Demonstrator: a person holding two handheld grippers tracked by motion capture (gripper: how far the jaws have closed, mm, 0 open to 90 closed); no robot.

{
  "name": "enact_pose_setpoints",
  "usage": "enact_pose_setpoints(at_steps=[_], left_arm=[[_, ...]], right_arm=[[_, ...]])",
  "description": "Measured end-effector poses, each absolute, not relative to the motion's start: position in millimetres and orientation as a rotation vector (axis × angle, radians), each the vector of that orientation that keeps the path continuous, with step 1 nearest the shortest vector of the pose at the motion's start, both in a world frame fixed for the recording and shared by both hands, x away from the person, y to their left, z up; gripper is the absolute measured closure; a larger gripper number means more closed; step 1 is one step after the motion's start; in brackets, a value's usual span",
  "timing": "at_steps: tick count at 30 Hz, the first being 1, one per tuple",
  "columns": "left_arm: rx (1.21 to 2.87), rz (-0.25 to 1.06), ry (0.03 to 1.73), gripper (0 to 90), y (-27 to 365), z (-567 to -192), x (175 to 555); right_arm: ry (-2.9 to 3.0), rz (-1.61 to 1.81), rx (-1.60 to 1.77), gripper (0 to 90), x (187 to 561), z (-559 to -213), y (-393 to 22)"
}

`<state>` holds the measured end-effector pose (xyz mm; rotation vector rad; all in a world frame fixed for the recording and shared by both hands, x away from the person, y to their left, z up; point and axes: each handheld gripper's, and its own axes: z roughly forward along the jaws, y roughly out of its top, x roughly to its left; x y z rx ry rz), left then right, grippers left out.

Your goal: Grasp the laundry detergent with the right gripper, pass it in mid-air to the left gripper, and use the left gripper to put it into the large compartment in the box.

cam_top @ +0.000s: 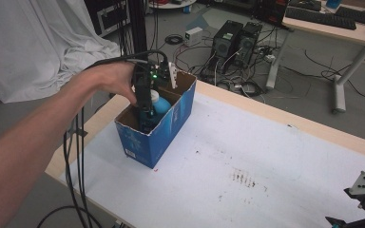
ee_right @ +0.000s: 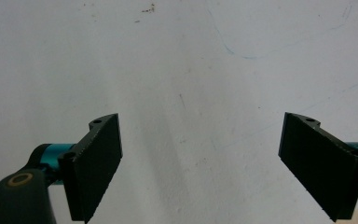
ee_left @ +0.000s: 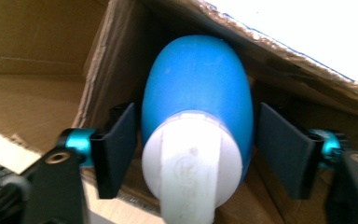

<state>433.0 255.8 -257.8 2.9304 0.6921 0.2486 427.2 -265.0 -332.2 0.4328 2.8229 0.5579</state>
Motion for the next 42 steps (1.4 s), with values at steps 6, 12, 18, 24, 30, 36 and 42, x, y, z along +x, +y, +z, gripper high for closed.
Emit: enact_pose_setpoints(at_steps=[6,12,18,24,30,36,42], left_arm=[[2.941,0.272,0.706,26.0,255.6,-250.7,431.9],[2.937,0.308,0.692,26.0,253.1,-234.5,428.2],[2.933,0.355,0.668,23.3,244.3,-211.8,423.1],[2.940,0.393,0.602,23.1,229.7,-191.2,419.7],[2.926,0.394,0.508,22.0,199.7,-177.8,421.9],[2.908,0.390,0.425,22.0,163.7,-171.8,427.6],[2.909,0.372,0.340,22.0,127.6,-173.7,432.7]], right_arm=[[2.821,0.558,0.433,12.8,425.6,-330.9,-266.0],[2.818,0.556,0.439,12.8,425.5,-330.9,-268.2],[2.819,0.556,0.438,12.8,425.1,-330.7,-267.1],[2.816,0.561,0.435,12.8,423.6,-329.0,-266.3],[2.811,0.565,0.444,12.8,423.4,-328.4,-267.2],[2.808,0.566,0.439,12.8,421.7,-325.8,-267.4],[2.801,0.566,0.439,12.8,420.9,-322.1,-267.2]])
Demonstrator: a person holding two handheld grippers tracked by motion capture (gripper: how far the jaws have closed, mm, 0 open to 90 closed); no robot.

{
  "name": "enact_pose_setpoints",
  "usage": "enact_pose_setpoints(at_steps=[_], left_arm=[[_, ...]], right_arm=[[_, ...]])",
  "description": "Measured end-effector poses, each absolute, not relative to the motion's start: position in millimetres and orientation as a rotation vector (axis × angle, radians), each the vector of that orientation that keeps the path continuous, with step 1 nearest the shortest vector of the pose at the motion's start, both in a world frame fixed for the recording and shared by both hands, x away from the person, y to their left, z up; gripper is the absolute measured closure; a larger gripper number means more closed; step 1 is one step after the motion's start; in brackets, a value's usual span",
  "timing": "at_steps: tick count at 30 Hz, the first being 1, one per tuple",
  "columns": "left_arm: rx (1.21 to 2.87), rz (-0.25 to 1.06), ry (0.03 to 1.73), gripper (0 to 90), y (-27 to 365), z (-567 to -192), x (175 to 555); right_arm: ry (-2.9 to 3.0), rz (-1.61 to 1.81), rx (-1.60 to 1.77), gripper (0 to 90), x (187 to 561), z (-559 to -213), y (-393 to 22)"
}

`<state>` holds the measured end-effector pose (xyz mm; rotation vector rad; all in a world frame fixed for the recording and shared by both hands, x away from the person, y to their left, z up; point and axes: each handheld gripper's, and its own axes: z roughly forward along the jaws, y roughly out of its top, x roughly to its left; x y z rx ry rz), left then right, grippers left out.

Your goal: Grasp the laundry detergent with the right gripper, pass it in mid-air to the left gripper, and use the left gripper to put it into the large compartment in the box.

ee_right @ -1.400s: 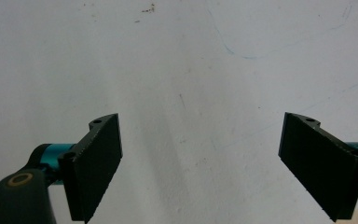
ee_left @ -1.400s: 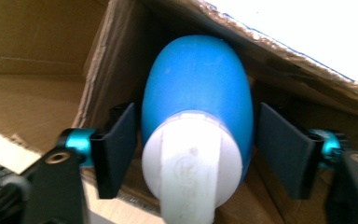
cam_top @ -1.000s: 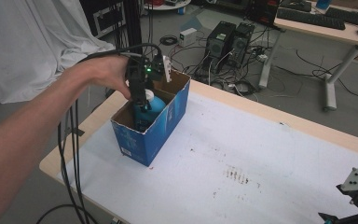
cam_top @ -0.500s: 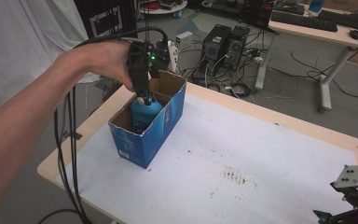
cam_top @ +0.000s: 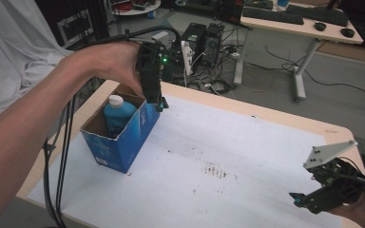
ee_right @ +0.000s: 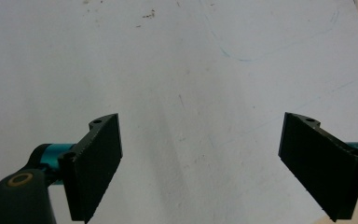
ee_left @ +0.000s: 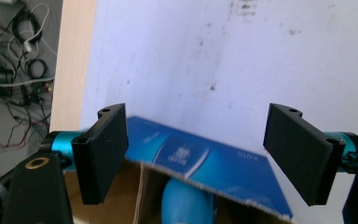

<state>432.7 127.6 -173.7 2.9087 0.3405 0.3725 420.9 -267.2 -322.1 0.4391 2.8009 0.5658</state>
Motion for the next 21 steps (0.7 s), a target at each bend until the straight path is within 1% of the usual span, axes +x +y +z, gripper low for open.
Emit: enact_pose_setpoints(at_steps=[7,13,16,20,21], left_arm=[[2.917,0.345,0.258,20.8,91.3,-187.7,438.7],[2.918,0.285,0.191,20.8,62.0,-207.6,438.8],[2.928,0.255,0.164,20.8,46.4,-222.8,438.0],[2.987,0.200,0.139,20.5,26.9,-254.4,437.0],[3.004,0.208,0.115,16.9,22.2,-264.2,435.8]], right_arm=[[2.791,0.572,0.431,12.8,421.4,-315.4,-264.0],[2.798,0.553,0.416,12.8,420.8,-316.5,-258.9],[2.798,0.555,0.420,12.8,421.7,-315.9,-258.3],[2.792,0.536,0.421,12.8,422.6,-314.6,-257.2],[2.796,0.531,0.418,12.8,422.9,-314.7,-256.4]])
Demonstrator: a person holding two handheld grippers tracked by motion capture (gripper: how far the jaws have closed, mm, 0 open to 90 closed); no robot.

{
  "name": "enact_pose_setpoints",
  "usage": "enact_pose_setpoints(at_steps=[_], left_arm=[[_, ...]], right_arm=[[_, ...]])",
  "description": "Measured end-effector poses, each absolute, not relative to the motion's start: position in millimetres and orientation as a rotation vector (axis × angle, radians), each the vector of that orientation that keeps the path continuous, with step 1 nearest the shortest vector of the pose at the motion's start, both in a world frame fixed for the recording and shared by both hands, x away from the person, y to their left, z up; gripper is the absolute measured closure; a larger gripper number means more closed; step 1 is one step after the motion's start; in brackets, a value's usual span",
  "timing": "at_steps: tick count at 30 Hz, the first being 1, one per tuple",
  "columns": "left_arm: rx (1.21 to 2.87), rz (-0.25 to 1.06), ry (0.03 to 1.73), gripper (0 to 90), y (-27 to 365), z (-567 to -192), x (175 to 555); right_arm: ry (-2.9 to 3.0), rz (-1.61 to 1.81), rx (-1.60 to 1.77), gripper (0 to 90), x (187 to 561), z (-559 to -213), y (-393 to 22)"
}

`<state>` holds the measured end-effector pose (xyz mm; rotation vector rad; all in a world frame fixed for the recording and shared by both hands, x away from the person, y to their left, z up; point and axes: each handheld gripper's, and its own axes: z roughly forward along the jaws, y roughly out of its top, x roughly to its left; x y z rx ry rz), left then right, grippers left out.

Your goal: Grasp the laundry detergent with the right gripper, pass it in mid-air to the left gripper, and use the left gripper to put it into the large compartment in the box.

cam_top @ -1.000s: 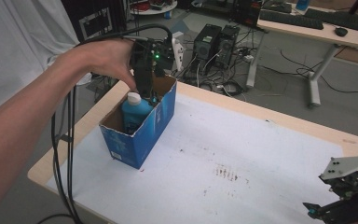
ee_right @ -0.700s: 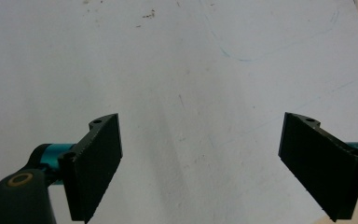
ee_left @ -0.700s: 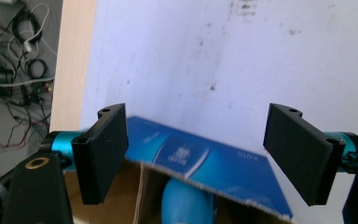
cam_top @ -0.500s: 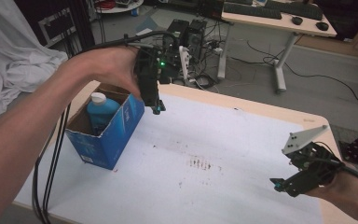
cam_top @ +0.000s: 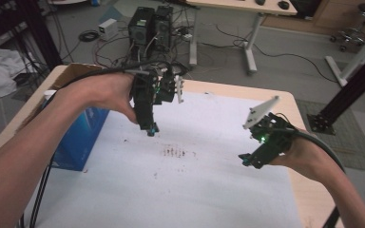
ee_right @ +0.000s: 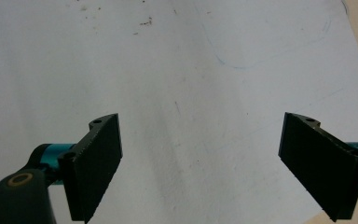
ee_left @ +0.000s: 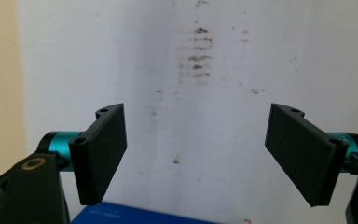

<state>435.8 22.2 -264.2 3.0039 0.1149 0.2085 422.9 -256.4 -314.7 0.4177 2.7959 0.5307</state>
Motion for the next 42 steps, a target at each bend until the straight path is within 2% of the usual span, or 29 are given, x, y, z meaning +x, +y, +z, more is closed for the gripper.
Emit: enact_pose_setpoints(at_steps=[6,12,42], left_arm=[[3.003,0.121,0.088,16.1,6.8,-308.9,431.5],[2.989,0.102,0.107,16.1,5.1,-331.9,427.6],[3.010,0.085,0.121,16.1,8.8,-337.6,422.8]], right_arm=[[2.809,0.494,0.407,12.8,423.9,-313.9,-251.5],[2.815,0.479,0.391,12.8,424.6,-312.5,-246.6],[2.843,0.400,0.348,12.8,424.6,-321.2,-232.7]])
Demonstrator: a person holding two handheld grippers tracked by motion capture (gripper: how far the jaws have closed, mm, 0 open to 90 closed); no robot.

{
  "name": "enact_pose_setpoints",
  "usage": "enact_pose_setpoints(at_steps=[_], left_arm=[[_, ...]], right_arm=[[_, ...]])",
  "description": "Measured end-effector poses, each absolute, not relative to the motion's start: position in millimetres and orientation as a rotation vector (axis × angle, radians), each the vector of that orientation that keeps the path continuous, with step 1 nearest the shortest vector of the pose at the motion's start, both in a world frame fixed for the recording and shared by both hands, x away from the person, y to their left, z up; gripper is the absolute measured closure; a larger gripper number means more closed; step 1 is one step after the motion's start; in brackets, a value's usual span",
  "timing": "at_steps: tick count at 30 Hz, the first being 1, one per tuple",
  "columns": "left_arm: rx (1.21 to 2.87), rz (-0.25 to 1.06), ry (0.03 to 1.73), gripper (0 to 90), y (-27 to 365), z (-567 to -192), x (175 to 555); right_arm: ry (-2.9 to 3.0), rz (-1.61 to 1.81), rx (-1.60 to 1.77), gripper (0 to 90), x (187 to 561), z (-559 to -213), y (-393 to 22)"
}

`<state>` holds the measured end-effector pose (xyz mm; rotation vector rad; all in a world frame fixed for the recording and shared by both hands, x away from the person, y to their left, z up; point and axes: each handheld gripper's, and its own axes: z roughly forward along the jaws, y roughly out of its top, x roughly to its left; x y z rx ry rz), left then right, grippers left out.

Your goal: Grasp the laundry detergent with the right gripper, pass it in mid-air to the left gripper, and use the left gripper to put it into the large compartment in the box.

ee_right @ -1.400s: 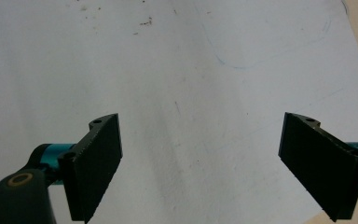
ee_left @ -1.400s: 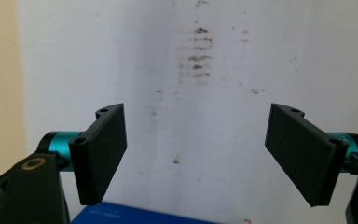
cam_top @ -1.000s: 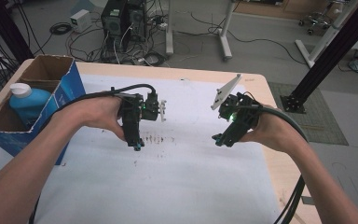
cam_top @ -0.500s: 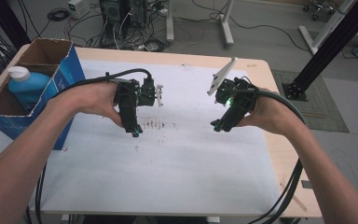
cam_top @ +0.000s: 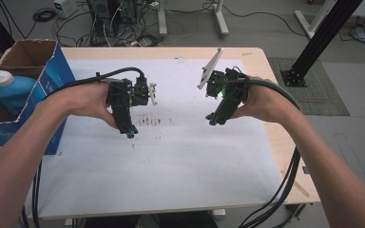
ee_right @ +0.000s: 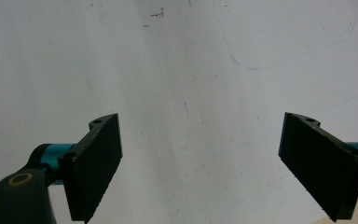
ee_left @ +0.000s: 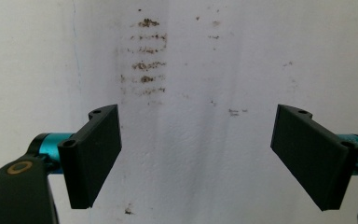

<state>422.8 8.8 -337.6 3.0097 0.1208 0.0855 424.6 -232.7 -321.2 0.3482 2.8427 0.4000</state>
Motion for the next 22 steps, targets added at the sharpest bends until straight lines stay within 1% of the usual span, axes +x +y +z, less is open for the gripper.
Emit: enact_pose_setpoints(at_steps=[22], left_arm=[[3.014,0.080,0.091,16.1,3.1,-336.6,418.0]], right_arm=[[2.826,0.406,0.345,12.7,419.5,-317.3,-231.8]])
